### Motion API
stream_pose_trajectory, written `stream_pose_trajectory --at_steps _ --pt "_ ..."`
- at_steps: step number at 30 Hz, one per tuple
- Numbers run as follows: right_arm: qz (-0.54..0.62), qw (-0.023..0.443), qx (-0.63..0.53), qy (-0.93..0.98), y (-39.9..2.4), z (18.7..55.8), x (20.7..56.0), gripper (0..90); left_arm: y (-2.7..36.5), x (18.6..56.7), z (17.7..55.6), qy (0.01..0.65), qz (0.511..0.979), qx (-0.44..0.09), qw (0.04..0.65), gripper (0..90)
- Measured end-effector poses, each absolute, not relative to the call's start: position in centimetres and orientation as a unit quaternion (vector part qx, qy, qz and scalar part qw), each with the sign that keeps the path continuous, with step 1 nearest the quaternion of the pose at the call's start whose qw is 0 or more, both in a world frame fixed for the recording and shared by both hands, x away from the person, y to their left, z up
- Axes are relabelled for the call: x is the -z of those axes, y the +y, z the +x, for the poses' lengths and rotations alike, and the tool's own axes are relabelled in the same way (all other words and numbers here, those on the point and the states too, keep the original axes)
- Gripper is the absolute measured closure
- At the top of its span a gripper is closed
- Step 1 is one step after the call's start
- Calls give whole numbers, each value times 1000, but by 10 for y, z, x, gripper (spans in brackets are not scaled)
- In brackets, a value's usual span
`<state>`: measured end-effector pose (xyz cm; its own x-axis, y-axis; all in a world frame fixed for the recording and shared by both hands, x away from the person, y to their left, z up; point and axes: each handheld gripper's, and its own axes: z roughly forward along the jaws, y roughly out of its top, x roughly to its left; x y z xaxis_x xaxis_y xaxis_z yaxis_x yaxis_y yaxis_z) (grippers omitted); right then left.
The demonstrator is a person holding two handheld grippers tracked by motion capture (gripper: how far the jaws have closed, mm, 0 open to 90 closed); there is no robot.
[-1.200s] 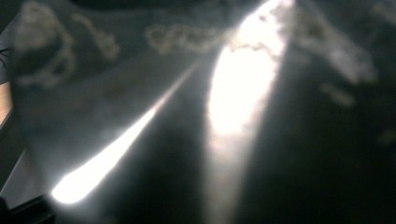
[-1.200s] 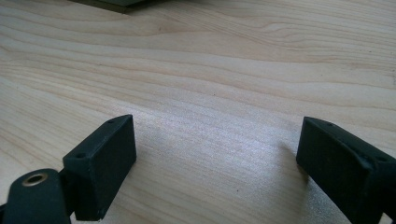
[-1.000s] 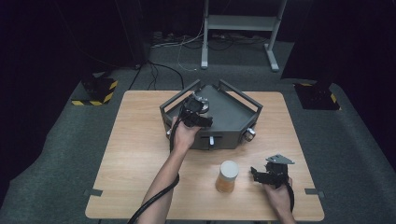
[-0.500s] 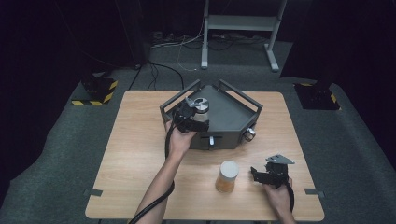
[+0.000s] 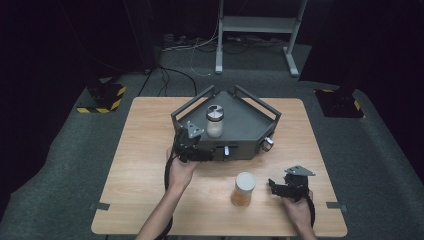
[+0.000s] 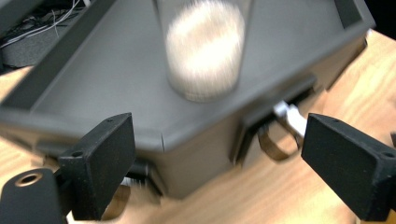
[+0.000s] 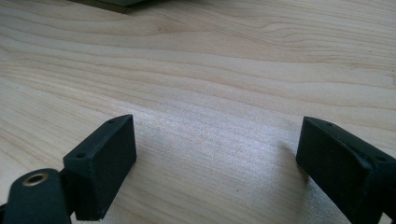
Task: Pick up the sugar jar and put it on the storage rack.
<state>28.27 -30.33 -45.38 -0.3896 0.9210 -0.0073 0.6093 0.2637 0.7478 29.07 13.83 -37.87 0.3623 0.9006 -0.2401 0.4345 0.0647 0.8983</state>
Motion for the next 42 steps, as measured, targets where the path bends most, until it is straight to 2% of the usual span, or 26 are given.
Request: stream_pose_trajectory --at_steps 10,21,42 --pt "503 229 -340 761 -303 283 454 117 146 422 259 530 652 -211 499 104" --pt "503 229 -340 761 -303 283 454 117 141 458 256 546 656 -203 479 104" --pt "503 229 -340 761 -303 283 454 117 129 482 264 559 655 -212 462 104"
